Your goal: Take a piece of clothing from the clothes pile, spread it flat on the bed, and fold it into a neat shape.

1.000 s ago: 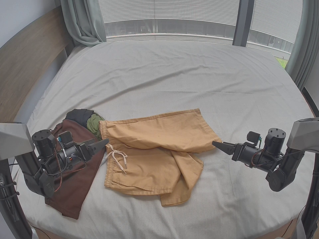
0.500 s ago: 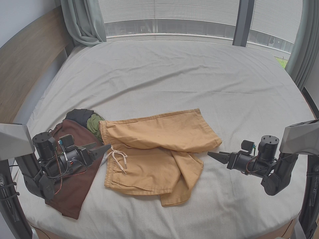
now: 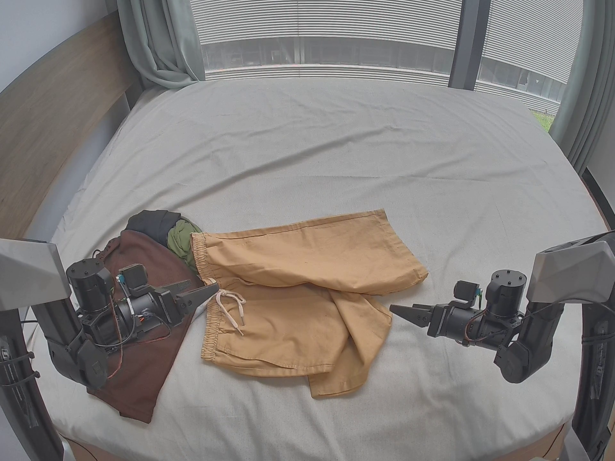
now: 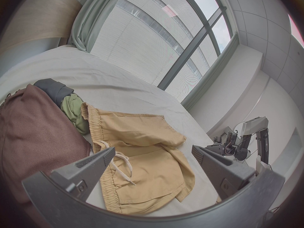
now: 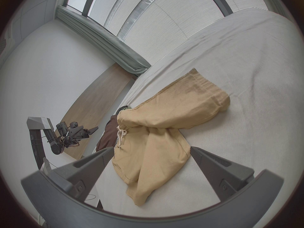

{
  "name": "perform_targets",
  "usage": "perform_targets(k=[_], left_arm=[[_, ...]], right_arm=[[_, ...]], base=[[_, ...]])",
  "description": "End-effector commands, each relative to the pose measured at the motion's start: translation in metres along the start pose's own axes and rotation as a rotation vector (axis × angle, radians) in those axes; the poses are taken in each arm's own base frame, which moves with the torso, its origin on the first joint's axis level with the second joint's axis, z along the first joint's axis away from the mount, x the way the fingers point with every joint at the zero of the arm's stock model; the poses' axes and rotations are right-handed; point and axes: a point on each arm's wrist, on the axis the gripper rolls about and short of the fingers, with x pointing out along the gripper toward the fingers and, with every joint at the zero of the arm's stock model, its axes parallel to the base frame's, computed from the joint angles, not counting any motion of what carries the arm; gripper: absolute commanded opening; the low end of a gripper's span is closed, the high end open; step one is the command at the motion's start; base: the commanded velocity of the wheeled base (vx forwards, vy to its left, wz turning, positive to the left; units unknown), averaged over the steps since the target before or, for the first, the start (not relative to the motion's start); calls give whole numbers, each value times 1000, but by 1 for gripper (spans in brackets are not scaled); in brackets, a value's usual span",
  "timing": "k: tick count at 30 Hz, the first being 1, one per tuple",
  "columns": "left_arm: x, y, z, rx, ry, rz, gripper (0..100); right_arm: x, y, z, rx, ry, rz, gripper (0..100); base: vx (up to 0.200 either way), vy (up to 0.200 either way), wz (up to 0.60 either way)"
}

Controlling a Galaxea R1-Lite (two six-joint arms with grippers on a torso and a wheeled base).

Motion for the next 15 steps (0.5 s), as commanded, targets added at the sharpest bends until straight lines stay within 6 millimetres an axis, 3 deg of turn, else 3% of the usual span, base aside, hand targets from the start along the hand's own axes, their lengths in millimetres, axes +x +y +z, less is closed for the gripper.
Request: perform_targets(k=[1, 15], left_arm=[[1, -1, 0, 0, 1, -3, 100], [0, 0, 0, -1, 1, -1, 100]], right_arm=[[5, -7, -11, 18, 31, -11, 100], [20, -13, -31, 34, 79, -20, 100]], base=[[0, 0, 0], [0, 0, 0]])
